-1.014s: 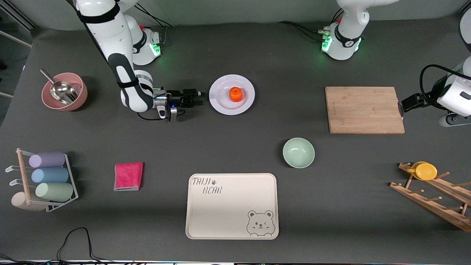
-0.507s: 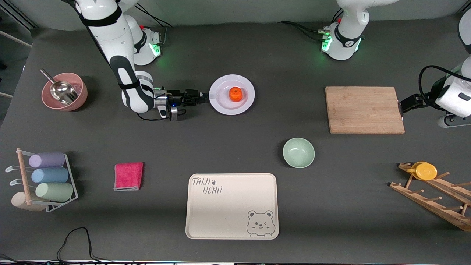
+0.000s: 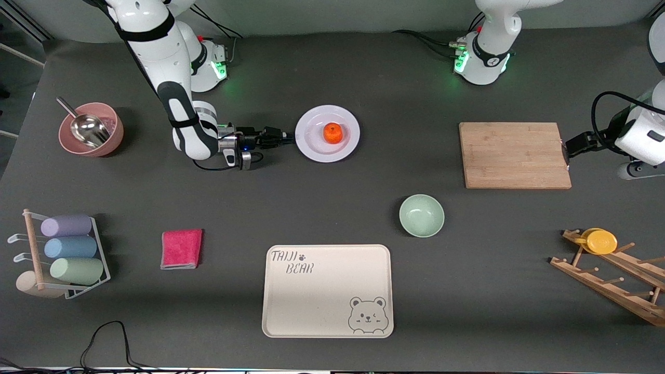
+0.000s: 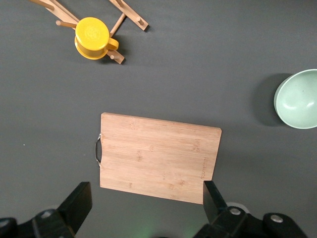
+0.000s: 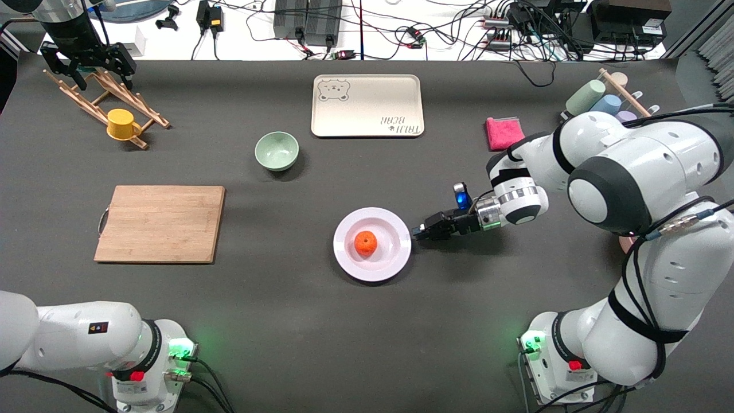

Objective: Place orange and plate with both arms
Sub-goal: 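Grasp the white plate rim with the right gripper, then carry the plate with the right gripper onto the bear placemat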

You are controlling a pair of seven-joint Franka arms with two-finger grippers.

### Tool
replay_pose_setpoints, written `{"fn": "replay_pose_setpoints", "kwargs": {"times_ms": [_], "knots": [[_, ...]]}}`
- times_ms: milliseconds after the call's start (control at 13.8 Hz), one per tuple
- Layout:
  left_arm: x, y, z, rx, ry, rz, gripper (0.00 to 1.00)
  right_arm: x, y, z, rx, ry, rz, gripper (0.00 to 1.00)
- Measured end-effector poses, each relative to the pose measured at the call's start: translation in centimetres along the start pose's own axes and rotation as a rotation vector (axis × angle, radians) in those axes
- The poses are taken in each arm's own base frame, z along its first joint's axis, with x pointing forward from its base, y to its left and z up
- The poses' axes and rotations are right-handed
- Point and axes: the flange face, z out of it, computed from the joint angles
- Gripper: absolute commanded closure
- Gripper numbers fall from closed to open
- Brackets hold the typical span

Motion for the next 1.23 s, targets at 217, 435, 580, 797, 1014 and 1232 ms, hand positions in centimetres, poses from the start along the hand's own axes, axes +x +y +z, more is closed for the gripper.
{"fn": "replay_pose_setpoints", "kwargs": {"times_ms": [217,435,580,797,1014,1232], "knots": [[-0.2,-0.2,-0.1,0.002,-0.018,-0.004,0.0,-0.3,0.2,0.8,0.008,0.0,0.011,0.64],[-0.5,-0.2,-0.7,0.003,-0.029,-0.004,0.0,-0.7,-0.4,2.7,0.037,0.01,0.022,0.64],[-0.5,-0.3,-0.9,0.003,-0.029,-0.004,0.0,-1.0,-0.5,3.7,0.045,-0.003,0.023,0.81],[-0.6,-0.3,-0.9,0.004,-0.038,-0.004,0.0,-1.0,-0.5,4.0,0.046,-0.007,0.021,1.0],[-0.6,-0.3,-1.0,0.004,-0.039,-0.004,0.0,-0.5,-0.9,4.2,0.06,-0.003,0.013,1.0],[-0.8,-0.2,-1.3,0.005,-0.045,-0.003,0.0,0.8,-1.9,4.0,0.113,0.01,0.008,1.0]]}}
